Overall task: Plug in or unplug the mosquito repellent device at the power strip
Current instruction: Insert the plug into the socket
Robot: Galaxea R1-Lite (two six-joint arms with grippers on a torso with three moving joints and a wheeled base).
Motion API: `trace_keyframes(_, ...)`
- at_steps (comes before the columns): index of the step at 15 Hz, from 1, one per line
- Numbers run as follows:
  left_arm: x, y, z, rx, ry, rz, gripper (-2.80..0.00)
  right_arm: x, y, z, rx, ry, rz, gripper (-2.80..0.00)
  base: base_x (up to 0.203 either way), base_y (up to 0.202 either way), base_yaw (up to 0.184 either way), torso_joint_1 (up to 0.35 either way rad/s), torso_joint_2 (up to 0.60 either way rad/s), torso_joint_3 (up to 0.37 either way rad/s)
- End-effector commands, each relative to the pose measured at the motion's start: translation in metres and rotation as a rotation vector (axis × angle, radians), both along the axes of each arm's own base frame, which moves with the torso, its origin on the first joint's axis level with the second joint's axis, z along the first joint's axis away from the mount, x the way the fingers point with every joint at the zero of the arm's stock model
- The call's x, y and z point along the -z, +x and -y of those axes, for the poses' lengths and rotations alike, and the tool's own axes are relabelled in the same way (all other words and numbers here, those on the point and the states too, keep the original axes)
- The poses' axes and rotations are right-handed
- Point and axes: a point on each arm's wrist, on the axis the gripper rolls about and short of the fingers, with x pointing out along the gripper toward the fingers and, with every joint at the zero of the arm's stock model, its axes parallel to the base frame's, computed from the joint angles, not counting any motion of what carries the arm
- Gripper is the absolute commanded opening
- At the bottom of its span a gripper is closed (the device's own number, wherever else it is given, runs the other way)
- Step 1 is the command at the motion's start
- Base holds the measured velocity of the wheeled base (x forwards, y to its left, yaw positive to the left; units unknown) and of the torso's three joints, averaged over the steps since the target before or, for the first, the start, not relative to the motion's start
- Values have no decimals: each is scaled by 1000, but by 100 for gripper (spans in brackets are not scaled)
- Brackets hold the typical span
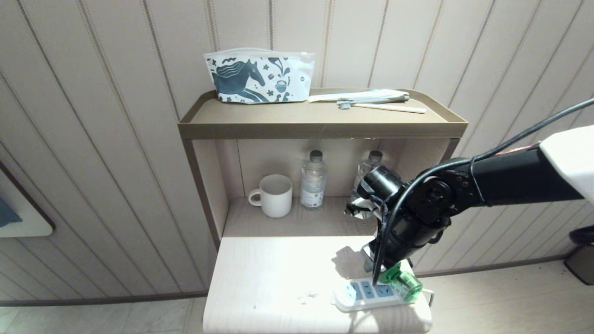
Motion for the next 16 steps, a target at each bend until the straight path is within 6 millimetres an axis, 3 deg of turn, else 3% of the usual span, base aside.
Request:
trace_keyframes(1,0,0,0,0,0,1,-280,8,0,-1,-1,-19,-38,-280,0,0,0,0,0,0)
trace_keyframes(6,0,0,0,0,0,1,-280,5,-2,2,3,-23,-33,-280,0,0,0,0,0,0)
trace_keyframes(11,0,0,0,0,0,-1,-280,-16,-14,9,6,2,10,-280,0,0,0,0,0,0)
trace_keyframes(16,0,0,0,0,0,1,-280,-14,-26,15,5,-5,-10,-280,0,0,0,0,0,0)
